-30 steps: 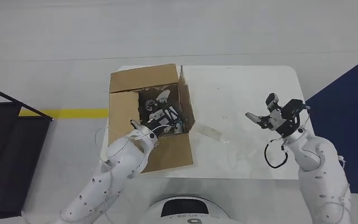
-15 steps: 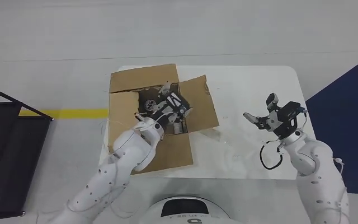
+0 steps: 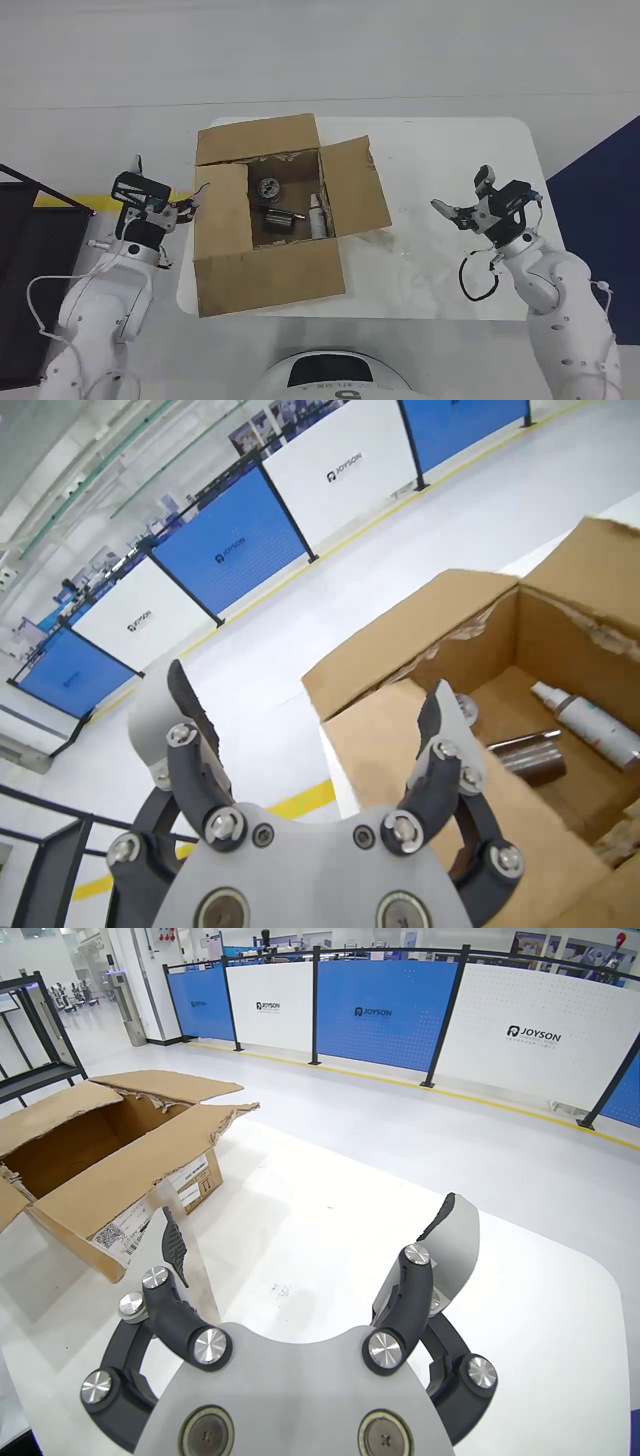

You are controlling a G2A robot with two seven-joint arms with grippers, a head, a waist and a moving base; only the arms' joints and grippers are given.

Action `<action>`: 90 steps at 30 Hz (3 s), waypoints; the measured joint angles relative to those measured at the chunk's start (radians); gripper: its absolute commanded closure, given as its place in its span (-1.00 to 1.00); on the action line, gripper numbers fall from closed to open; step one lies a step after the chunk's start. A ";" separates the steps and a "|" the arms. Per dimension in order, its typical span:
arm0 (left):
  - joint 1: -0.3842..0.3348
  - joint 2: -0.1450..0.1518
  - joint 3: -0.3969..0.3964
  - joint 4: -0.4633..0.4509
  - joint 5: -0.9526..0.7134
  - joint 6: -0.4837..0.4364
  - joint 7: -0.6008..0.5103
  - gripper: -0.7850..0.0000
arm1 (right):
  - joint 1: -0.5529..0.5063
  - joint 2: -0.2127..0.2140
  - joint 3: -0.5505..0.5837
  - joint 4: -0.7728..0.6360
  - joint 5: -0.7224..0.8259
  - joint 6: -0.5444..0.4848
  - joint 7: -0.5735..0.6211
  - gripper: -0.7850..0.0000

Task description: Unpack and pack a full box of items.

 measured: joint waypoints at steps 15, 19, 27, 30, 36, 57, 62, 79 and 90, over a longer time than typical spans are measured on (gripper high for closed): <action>-0.006 -0.014 -0.093 0.233 -0.304 -0.012 0.078 -1.00 | 0.168 -0.013 -0.251 0.011 0.100 -0.083 0.155 -1.00; -0.003 -0.015 -0.107 0.236 -0.334 -0.020 0.070 -1.00 | 0.168 -0.013 -0.248 0.011 0.100 -0.081 0.144 -1.00; -0.003 -0.015 -0.106 0.236 -0.332 -0.020 0.071 -1.00 | 0.185 -0.013 -0.283 -0.029 0.104 -0.126 0.148 -1.00; -0.003 -0.015 -0.106 0.236 -0.332 -0.020 0.071 -1.00 | 0.241 -0.018 -0.368 -0.116 0.012 -0.153 0.257 -1.00; -0.003 -0.015 -0.106 0.236 -0.332 -0.020 0.071 -1.00 | 0.436 -0.052 -0.620 -0.141 -0.018 -0.015 0.501 -1.00; -0.003 -0.015 -0.106 0.236 -0.332 -0.020 0.071 -1.00 | 0.478 -0.058 -0.660 -0.122 -0.007 -0.024 0.525 -1.00; -0.003 -0.015 -0.106 0.236 -0.332 -0.020 0.071 -1.00 | 0.478 -0.058 -0.660 -0.122 -0.007 -0.024 0.525 -1.00; -0.147 -0.010 -0.067 0.458 -0.213 -0.028 0.029 -1.00 | 0.792 -0.163 -0.990 0.140 0.009 0.108 0.546 -1.00; -0.276 -0.022 0.118 0.567 -0.113 -0.063 -0.004 -1.00 | 0.891 -0.218 -1.088 0.261 0.051 0.190 0.735 -1.00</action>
